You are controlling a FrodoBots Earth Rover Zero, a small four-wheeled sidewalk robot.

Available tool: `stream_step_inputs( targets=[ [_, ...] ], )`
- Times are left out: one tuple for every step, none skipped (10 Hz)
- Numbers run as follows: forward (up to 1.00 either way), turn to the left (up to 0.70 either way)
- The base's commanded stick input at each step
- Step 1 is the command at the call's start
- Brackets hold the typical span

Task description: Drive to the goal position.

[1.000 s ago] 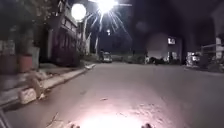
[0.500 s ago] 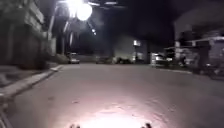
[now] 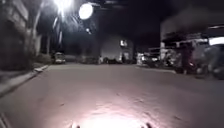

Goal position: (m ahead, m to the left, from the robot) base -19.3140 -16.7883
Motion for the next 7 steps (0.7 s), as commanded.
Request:
stream_step_inputs(
  targets=[
    [0.0,-0.7],
    [0.0,-0.7],
    [0.0,-0.7],
    [0.0,-0.7],
    [0.0,-0.7],
    [0.0,-0.7],
    [0.0,-0.7]
  ],
)
